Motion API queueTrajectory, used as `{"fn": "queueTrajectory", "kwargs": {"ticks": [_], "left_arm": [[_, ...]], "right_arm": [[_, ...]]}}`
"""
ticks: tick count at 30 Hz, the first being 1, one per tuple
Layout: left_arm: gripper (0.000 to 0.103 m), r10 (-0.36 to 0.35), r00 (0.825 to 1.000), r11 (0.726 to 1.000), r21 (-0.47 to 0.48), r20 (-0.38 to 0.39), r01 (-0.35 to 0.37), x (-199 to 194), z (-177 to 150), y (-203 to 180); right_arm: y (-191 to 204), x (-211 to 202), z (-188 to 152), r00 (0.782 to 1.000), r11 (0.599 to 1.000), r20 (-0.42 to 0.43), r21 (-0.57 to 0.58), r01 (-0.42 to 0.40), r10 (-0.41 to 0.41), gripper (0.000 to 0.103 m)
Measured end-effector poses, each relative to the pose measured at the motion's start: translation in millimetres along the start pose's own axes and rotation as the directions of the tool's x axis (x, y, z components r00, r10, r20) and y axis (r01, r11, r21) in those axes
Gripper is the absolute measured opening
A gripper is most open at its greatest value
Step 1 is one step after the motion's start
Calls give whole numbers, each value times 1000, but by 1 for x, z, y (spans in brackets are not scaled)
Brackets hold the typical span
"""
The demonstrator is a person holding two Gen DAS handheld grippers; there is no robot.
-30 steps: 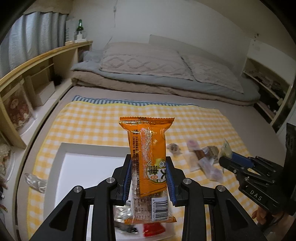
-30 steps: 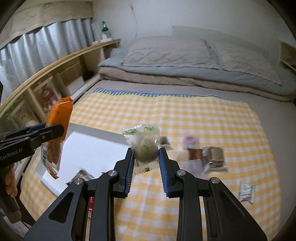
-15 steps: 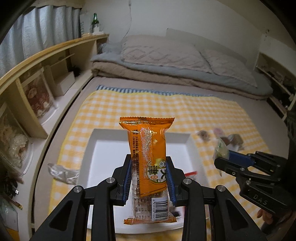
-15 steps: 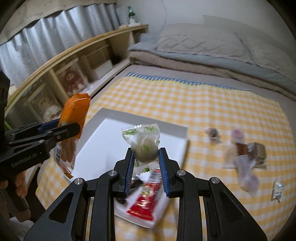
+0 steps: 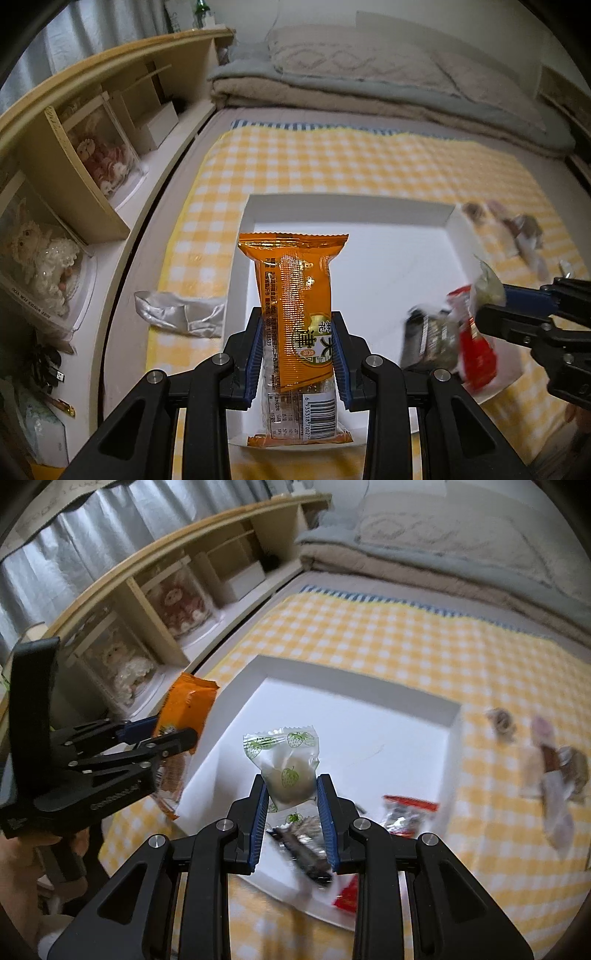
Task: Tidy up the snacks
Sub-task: 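Carry the orange bar and green candy over the white tray with both tools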
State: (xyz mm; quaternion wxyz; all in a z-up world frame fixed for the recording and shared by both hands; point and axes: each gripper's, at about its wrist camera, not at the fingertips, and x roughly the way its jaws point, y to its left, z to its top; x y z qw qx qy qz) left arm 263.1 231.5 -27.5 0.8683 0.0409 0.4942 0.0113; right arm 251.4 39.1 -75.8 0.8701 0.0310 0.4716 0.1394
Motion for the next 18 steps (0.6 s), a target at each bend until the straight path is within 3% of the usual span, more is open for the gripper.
{"fn": "queueTrajectory", "kwargs": {"ticks": [11, 18], "left_arm": [[33, 11, 997, 998, 66, -81, -6, 54, -5, 4], [41, 7, 998, 1000, 28, -70, -5, 61, -8, 19]], "right_arm": [[13, 47, -7, 979, 983, -135, 121, -135, 152, 27], [19, 57, -6, 971, 980, -166, 131, -152, 173, 27]]}}
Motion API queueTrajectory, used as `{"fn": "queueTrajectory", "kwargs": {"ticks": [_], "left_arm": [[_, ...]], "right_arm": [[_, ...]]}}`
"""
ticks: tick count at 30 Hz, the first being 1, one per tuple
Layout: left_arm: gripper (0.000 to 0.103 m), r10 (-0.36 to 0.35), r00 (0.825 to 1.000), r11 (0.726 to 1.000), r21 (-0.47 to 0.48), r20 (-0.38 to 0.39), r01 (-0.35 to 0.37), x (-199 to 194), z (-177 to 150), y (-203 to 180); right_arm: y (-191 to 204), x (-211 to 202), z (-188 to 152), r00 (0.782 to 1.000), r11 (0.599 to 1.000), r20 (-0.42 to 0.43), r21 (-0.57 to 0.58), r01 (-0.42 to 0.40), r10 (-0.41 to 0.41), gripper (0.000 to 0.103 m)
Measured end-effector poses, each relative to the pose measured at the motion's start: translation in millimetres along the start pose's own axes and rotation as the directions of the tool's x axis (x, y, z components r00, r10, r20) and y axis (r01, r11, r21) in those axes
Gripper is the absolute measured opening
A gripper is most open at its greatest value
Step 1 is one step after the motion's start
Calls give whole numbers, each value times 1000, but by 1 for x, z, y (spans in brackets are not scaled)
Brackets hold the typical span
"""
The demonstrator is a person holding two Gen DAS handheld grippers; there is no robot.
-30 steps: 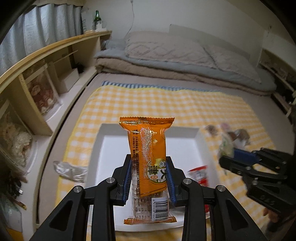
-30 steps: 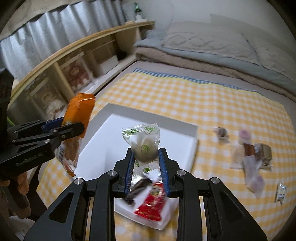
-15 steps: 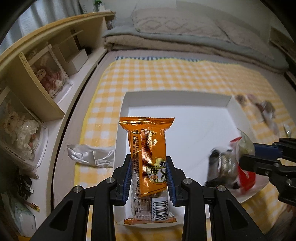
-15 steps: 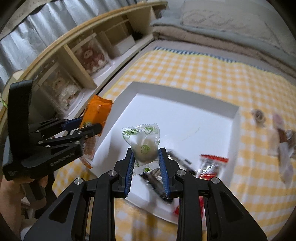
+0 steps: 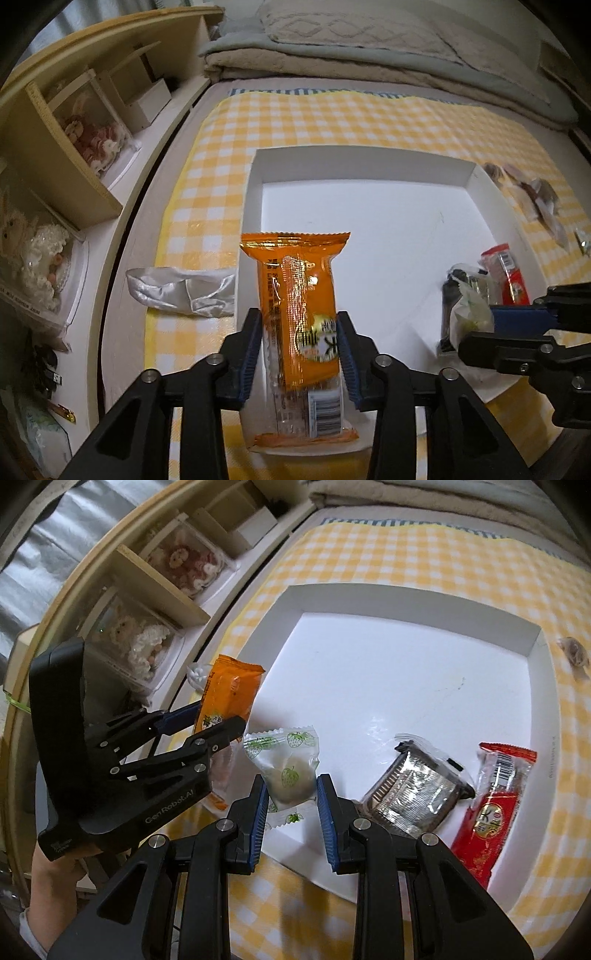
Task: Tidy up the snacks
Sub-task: 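Carry the orange bar and green candy over the white tray with both tools, then open the left tool to drop the orange bar while the right tool drops the green candy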
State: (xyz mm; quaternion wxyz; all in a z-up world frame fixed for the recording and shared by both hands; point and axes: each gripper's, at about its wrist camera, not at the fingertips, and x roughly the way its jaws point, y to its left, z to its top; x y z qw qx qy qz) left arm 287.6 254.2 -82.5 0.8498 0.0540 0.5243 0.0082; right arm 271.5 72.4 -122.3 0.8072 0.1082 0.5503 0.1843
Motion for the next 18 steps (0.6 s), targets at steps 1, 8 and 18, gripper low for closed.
{"fn": "queueTrajectory", "kwargs": {"ticks": [1, 8, 18], "left_arm": [[41, -1, 1000, 1000, -4, 0, 1, 0, 0, 1], [42, -12, 1000, 1000, -16, 6, 12, -10, -7, 5], [42, -32, 999, 999, -34, 6, 32, -23, -13, 5]], "right_arm": [[0, 0, 0, 1000, 1000, 0, 1, -6, 6, 27], [1, 6, 3, 998, 998, 7, 19, -61, 61, 30], [-8, -4, -3, 1000, 1000, -2, 9, -24, 24, 43]]}}
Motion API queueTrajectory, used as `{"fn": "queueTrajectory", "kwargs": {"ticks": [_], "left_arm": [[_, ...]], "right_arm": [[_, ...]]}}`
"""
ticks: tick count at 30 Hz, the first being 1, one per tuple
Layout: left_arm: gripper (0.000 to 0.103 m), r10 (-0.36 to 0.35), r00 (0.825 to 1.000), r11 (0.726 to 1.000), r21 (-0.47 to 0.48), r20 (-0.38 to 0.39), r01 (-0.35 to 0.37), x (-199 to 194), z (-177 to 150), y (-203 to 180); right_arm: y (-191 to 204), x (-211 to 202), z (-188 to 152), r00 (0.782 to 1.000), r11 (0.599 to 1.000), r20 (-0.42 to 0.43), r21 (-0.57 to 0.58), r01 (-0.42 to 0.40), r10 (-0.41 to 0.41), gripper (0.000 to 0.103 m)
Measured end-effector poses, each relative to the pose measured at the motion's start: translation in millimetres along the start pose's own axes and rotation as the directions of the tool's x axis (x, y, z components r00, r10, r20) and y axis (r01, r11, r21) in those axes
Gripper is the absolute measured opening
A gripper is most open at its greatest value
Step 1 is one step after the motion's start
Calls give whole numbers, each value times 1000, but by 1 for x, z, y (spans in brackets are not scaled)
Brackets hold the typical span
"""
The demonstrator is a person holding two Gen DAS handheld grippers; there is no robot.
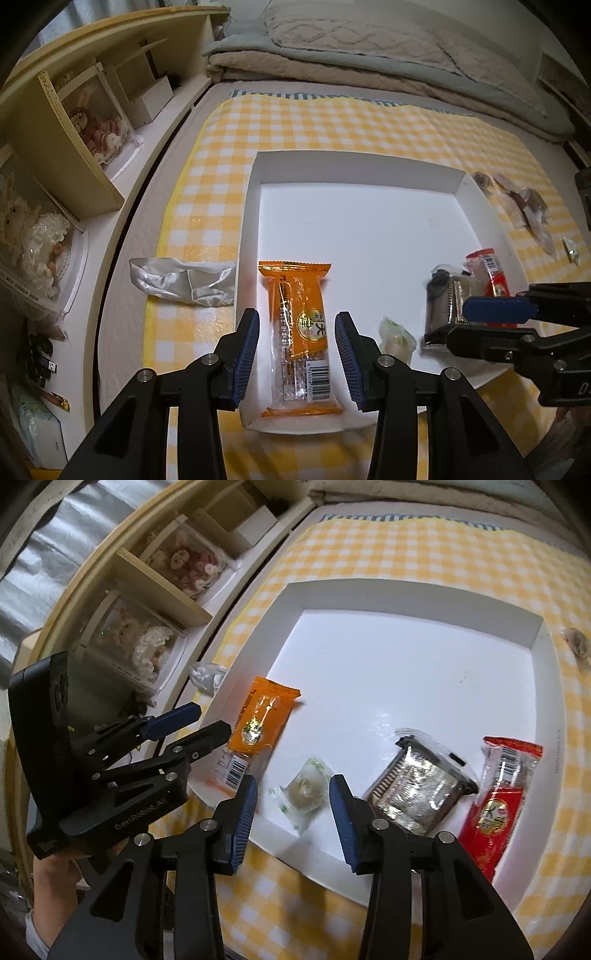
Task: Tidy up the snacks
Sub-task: 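Open the left tool to drop the orange bar while the right tool drops the green candy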
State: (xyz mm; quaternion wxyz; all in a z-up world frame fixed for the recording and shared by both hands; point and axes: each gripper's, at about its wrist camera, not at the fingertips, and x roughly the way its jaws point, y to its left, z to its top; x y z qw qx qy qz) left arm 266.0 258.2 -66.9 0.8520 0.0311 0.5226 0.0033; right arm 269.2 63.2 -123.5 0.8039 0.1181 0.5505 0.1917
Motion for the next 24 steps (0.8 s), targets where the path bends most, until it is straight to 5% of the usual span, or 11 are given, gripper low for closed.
{"fn": "queueTrajectory", "kwargs": {"ticks": [5, 16, 22, 24], "left_arm": [[43, -2, 1000, 1000, -7, -9, 2, -5, -3, -2], [56, -8, 1000, 999, -34, -7, 8, -24, -12, -4], [76, -17, 1000, 998, -55, 6, 18, -39, -17, -2], [93, -24, 1000, 998, -57, 11, 25, -44, -19, -2]], "right_arm": [[-2, -8, -2, 999, 999, 17, -17, 36, -36, 46], [-5, -23, -12, 993, 993, 47, -51, 106, -104, 79], [-2, -30, -19, 989, 988, 59, -70, 138, -134, 91], [0, -33, -21, 987, 985, 71, -78, 152, -146, 94]]}}
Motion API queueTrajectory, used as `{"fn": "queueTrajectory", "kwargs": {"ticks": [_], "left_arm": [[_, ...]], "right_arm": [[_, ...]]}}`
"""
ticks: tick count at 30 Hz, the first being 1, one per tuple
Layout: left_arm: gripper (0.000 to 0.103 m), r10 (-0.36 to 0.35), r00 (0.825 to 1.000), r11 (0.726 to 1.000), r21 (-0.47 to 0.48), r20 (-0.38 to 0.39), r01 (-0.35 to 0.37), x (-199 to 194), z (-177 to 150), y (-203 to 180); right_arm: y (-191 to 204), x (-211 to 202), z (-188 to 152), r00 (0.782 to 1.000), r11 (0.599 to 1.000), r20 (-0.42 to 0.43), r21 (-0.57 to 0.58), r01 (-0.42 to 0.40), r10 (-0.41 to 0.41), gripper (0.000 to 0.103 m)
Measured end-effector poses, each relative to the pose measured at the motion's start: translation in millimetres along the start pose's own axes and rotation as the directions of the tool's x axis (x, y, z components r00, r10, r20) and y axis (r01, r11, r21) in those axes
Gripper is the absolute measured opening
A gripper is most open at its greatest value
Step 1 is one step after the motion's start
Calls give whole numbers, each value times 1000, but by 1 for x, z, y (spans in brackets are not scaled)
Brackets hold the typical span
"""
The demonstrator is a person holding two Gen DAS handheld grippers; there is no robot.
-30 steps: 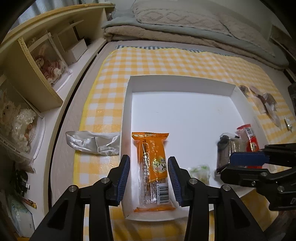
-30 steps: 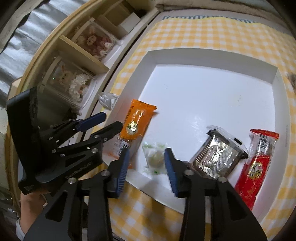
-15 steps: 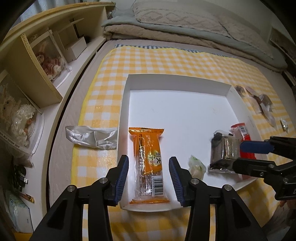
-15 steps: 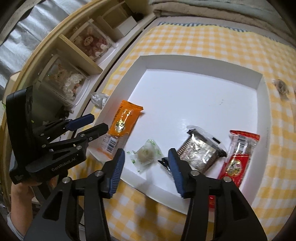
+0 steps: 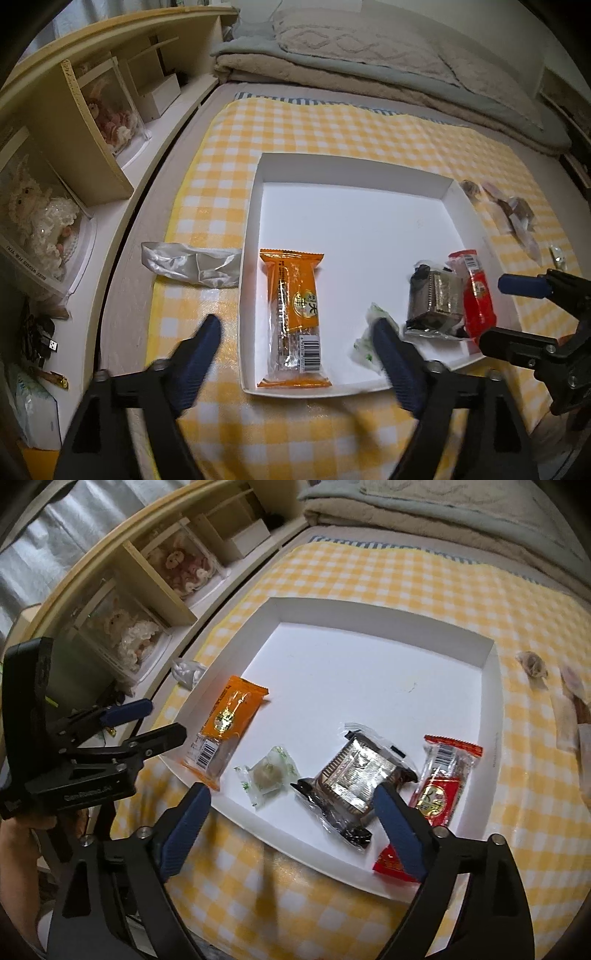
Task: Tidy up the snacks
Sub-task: 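Open the left tool to drop the orange bar while the right tool drops the green candy, then lift both tools away from the tray toward the remaining snacks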
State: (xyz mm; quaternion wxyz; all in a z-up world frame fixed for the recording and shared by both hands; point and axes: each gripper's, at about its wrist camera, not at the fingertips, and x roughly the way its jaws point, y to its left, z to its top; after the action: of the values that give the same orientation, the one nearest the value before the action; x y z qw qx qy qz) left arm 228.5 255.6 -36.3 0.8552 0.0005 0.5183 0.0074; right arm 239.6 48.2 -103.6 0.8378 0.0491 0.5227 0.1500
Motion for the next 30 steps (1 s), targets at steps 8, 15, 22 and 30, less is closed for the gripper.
{"fn": "queueTrajectory", "kwargs": {"ticks": [8, 15, 22, 30], "left_arm": [[103, -7, 1000, 1000, -8, 24, 8, -21, -10, 0], [103, -27, 998, 999, -17, 56, 28, -43, -15, -2], [103, -56, 993, 998, -8, 105, 57, -72, -19, -11], [103, -77, 987, 997, 17, 140, 75, -93, -15, -32]], "right_arm": [[0, -16, -5, 998, 999, 55, -26, 21, -20, 103], [0, -29, -10, 996, 998, 81, -46, 43, -40, 103], [-4, -52, -12, 987, 996, 150, -62, 67, -57, 103], [-20, -82, -14, 972, 993, 218, -57, 103, -89, 103]]}}
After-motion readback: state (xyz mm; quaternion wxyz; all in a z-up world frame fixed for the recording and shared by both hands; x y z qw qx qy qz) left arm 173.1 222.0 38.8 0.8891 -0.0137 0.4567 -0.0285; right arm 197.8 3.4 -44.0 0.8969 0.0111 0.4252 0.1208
